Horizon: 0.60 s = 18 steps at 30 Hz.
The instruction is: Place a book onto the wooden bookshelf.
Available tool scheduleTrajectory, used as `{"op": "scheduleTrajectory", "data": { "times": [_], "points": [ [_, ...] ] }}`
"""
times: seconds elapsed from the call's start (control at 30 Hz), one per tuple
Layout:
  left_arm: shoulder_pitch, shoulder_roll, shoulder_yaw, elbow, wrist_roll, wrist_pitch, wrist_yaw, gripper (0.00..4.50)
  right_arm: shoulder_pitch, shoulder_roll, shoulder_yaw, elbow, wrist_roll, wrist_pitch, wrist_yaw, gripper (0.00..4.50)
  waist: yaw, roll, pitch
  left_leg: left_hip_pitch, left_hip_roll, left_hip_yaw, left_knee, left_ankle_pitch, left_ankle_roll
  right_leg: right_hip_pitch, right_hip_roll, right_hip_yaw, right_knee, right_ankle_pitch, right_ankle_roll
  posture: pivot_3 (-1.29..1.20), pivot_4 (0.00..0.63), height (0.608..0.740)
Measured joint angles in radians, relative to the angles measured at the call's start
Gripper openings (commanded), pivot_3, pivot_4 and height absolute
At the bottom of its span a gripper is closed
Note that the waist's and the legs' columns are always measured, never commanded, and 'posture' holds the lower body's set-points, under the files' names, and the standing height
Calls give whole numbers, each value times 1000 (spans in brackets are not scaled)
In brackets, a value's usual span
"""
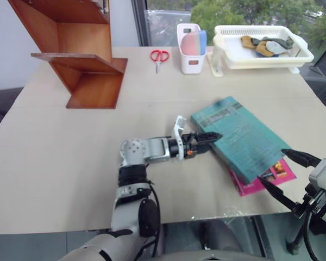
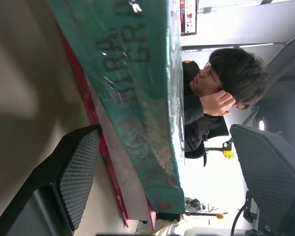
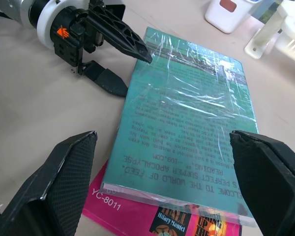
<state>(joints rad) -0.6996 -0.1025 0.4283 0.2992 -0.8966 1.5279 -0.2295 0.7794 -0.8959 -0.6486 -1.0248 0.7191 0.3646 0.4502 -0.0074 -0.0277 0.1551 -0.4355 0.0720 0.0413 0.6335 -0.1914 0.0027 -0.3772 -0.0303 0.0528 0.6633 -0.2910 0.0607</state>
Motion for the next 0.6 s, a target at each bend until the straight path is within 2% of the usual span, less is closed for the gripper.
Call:
{"op": "scheduleTrajectory", "data": {
  "times": [0.03, 0.13, 0.17, 0.23, 0.43, 0.5, 0.57, 0.6],
  "points": [
    [-1, -2, 1, 3, 1, -6, 3, 3808, 0, -1, 0, 0, 0, 0, 0, 4500, 0, 0, 0, 0, 0, 0, 0, 0, 0, 0, 0, 0, 0, 0, 0, 0, 150, 740],
    [-4, -8, 4, 19, 4, -28, 8, 2596, 1, -2, 0, 0, 1, 0, -3, 4500, 0, 0, 0, 0, 0, 0, 0, 0, 0, 0, 0, 0, 0, 0, 0, 0, 150, 740],
    [-4, -9, 4, 23, 6, -32, 8, 2415, 1, -2, 0, 0, 1, 0, -3, 4500, 0, 0, 0, 0, 0, 0, 0, 0, 0, 0, 0, 0, 0, 0, 0, 0, 150, 740],
    [-4, -14, 4, 32, 10, -45, 9, 1671, 1, -2, 0, 0, 0, 0, -3, 4500, 0, 0, 0, 0, 0, 0, 0, 0, 0, 0, 0, 0, 0, 0, 0, 0, 150, 740],
    [-4, -16, 1, 39, 10, -76, 6, 1671, 1, -2, 0, 0, -3, 0, -3, 4500, 0, 0, 0, 0, 0, 0, 0, 0, 0, 0, 0, 0, 0, 0, 0, 0, 150, 740],
    [-4, -15, -3, 40, 10, -82, 5, 2210, 0, -2, 0, 0, -3, 0, -3, 4500, 0, 0, 0, 0, 0, 0, 0, 0, 0, 0, 0, 0, 0, 0, 0, 0, 150, 740],
    [-4, -14, -7, 42, 11, -93, 4, 3029, -2, -2, 0, 0, -3, 1, -5, 4500, 0, 0, 0, 0, 0, 0, 0, 0, 0, 0, 0, 0, 0, 0, 0, 0, 150, 740],
    [-4, -13, -7, 44, 11, -96, 3, 3249, -3, -3, 0, 0, -3, 1, -7, 4500, 0, 0, 0, 0, 0, 0, 0, 0, 0, 0, 0, 0, 0, 0, 0, 0, 150, 740]
  ]
}}
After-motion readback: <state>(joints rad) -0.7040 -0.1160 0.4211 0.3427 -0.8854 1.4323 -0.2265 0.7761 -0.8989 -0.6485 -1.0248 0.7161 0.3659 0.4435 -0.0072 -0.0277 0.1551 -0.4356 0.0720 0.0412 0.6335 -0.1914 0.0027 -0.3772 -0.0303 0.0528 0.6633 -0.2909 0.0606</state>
